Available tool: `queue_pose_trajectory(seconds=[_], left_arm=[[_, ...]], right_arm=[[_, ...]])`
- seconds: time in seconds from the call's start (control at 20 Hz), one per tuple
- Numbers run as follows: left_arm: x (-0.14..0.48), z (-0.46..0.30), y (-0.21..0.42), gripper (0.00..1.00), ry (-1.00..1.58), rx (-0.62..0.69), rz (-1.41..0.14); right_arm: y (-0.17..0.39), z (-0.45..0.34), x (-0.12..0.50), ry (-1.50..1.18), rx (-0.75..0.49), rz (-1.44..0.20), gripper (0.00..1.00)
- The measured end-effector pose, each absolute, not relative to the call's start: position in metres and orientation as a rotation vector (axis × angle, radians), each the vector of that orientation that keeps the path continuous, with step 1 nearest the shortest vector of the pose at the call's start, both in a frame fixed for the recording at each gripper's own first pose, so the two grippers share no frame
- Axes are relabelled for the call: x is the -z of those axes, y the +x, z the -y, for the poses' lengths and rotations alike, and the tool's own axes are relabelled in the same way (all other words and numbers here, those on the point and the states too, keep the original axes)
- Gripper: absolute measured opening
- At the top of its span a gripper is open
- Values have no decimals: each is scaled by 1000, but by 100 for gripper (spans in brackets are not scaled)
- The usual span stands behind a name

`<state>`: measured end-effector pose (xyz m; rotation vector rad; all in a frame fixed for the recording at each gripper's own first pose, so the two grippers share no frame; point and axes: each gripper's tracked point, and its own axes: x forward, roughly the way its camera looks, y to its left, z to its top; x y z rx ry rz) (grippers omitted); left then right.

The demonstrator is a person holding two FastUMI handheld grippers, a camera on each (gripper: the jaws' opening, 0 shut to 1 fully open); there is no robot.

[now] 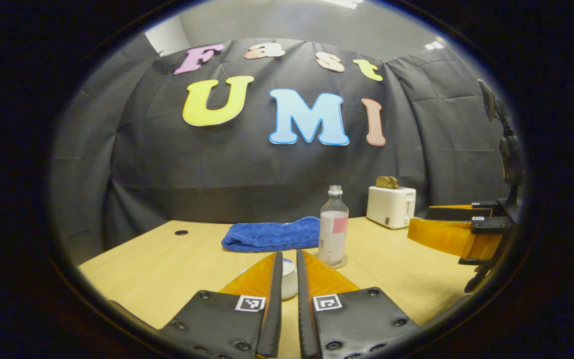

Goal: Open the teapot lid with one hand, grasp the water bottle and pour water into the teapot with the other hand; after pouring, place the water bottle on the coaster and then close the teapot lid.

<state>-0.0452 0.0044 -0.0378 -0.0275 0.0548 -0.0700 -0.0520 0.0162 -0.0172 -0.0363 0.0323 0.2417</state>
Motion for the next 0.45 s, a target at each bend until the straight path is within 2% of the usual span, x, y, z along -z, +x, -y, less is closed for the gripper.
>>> queue_pose_trajectory(seconds=[0.25,0.3,0.45], left_arm=[[47,7,-71,24,-14,61,-34],[51,9,-73,21,-19,61,-35],[58,14,-76,24,-44,65,-36]], right_arm=[[-69,-15,27,-30,-138,11,98],[-70,-14,29,-35,-120,17,98],[-75,-16,34,-42,-96,30,98]])
